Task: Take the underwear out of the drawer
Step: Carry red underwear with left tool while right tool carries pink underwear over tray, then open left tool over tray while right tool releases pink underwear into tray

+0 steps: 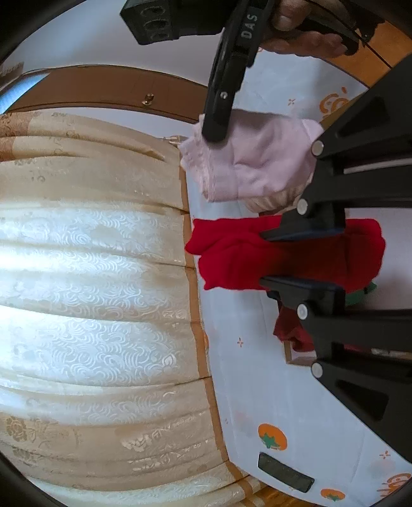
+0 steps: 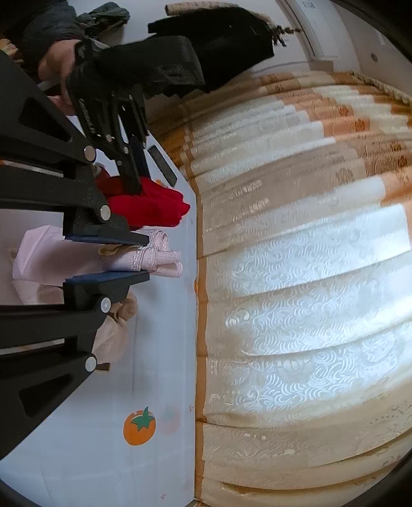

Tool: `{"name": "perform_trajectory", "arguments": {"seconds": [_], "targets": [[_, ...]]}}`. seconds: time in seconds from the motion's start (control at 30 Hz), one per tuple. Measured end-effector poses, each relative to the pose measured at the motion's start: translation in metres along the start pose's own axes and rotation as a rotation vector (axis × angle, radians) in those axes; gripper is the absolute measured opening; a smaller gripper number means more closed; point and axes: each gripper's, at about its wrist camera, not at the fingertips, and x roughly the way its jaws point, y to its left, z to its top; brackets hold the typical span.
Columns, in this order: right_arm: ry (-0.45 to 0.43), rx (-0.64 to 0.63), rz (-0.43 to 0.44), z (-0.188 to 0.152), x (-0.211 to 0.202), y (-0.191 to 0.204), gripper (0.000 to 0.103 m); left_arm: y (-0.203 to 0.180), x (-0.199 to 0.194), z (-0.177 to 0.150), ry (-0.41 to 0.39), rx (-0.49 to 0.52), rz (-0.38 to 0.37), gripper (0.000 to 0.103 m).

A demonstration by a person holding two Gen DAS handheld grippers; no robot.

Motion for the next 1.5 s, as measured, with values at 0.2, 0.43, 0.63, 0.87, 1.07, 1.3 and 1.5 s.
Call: {"name": "perform_trajectory", "arguments": {"seconds": [0.2, 0.43, 0.63, 0.87, 1.07, 1.3, 1.5], "targets": [[0.044, 0.025, -0.044, 0.010, 0.030, -0.014, 0.017, -0.003, 0.025, 0.007, 0.037, -0.002, 0.003, 0.018], [0.080, 0.030, -0.084, 0.009, 0.056, -0.027, 0.017, -0.001, 0.054, 0.006, 0.075, -0.010, 0.023, 0.017], [0.115, 0.036, -0.110, 0.003, 0.076, -0.034, 0.017, 0.003, 0.070, 0.009, 0.095, -0.013, 0.042, 0.016], [0.172, 0.057, -0.138, -0.004, 0.095, -0.046, 0.017, 0.007, 0.087, 0.008, 0.109, -0.014, 0.056, 0.016], [0.223, 0.081, -0.163, -0.013, 0.103, -0.058, 0.017, 0.006, 0.090, 0.004, 0.101, -0.007, 0.064, 0.020], [0.259, 0.090, -0.186, -0.014, 0.103, -0.058, 0.040, 0.000, 0.078, 0.008, 0.098, 0.022, 0.063, 0.025], [0.243, 0.074, -0.198, -0.014, 0.096, -0.050, 0.054, 0.002, 0.066, 0.012, 0.074, 0.008, 0.061, 0.031]]}}
